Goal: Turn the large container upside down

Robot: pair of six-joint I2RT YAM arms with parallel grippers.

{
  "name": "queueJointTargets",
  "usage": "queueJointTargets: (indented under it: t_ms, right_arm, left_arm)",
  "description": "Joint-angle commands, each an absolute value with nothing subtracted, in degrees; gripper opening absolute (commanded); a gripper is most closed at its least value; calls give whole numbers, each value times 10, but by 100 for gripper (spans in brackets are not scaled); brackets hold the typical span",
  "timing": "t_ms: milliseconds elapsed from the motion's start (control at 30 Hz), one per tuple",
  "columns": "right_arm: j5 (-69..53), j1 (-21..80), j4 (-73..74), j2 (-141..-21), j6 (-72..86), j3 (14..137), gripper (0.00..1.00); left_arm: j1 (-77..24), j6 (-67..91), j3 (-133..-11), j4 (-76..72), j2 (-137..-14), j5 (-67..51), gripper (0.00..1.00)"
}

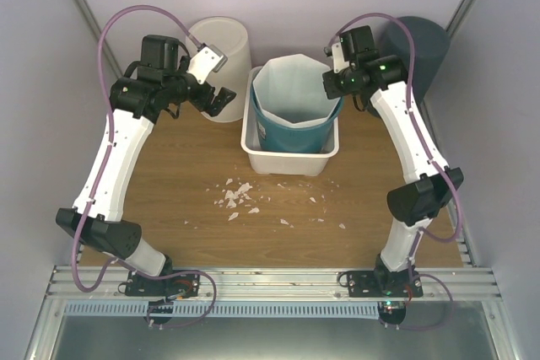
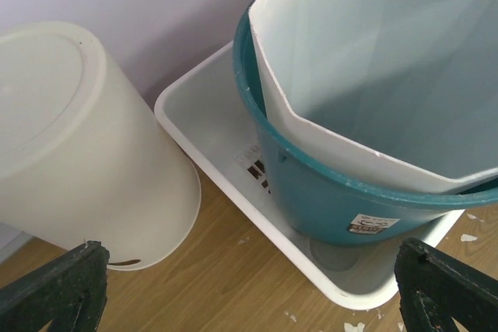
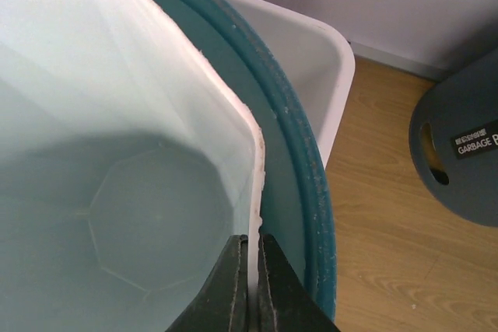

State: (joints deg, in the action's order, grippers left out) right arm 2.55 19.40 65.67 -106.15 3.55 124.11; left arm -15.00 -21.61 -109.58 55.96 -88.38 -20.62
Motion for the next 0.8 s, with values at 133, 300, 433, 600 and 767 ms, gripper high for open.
queueJointTargets:
  t_ms: [133,300,433,600,767]
  right_arm:
    - [49,197,599,-986,28,1255,1]
    - [56,206,544,-934,21,1247,1]
    - [69,230,508,-906,2,1246,1]
    - [117,262,413,-854,-45,1174,1]
    - [166,268,247,-781,-76,1055,1]
  left_arm:
    - [-153,-213,-1111,548,-871,-194,99]
    - [-153,-194,-1168,552,-887,-216,99]
    - [-155,-169,-1245,550,-913,-232,99]
    - [-156,-126,-1291,520,-916,-272,99]
    - [-151,-41,-1253,497,-886,-317,97]
